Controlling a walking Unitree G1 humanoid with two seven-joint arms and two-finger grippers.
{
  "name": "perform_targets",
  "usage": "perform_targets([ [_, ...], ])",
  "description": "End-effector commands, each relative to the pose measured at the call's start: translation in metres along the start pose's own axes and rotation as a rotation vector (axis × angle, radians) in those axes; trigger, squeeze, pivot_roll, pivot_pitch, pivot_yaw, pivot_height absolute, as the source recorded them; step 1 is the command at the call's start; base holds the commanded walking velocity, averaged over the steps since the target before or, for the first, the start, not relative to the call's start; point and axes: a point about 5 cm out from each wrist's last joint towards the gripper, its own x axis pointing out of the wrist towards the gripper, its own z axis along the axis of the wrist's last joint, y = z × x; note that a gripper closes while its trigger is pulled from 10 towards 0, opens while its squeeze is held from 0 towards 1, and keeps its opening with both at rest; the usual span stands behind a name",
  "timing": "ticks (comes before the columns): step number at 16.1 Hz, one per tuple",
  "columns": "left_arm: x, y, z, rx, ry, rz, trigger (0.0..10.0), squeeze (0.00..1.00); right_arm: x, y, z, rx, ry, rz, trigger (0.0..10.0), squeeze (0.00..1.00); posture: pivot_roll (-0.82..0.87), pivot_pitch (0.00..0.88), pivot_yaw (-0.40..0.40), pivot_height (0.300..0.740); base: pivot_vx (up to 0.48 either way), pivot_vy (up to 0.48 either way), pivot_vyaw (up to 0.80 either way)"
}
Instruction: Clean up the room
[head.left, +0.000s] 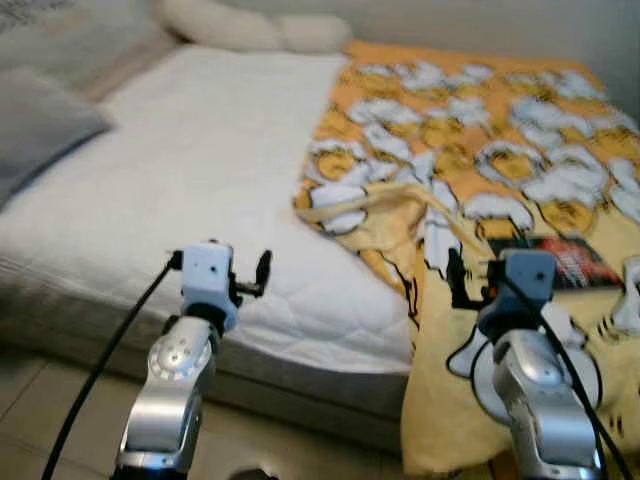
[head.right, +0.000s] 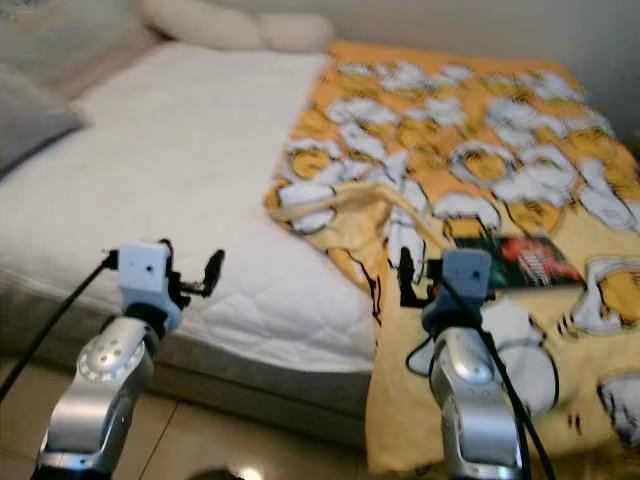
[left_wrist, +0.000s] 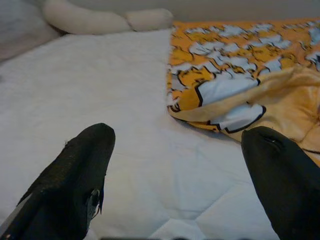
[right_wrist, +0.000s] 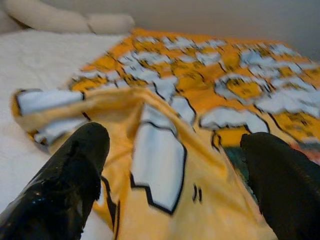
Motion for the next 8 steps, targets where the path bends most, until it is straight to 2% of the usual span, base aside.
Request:
perform_targets([
  [1, 0.0004, 0.0052, 0.0019, 0.005, -0.003, 0.015, 10.0, 1.0, 0.0019, 0.004, 0.0018, 0.01, -0.003, 0.014, 10.0, 1.0, -0.02, 0.0, 0.031, 0.74, 0.0, -0.379, 0.8],
  [3, 0.001, 0.0045, 0.002, 0.003, -0.003, 0.015, 10.0, 1.0, 0.003, 0.0016, 0.0016, 0.008, 0.001, 0.006, 10.0, 1.0, -0.02, 0.0, 0.028, 0.74, 0.0, -0.379, 0.8],
  [8, 0.0021, 0.0051, 0.0032, 0.007, -0.005, 0.017, 10.0, 1.0, 0.0037, 0.0, -0.0024, -0.007, 0.022, -0.002, 10.0, 1.0, -0.02, 0.0, 0.028, 0.74, 0.0, -0.379, 0.0],
])
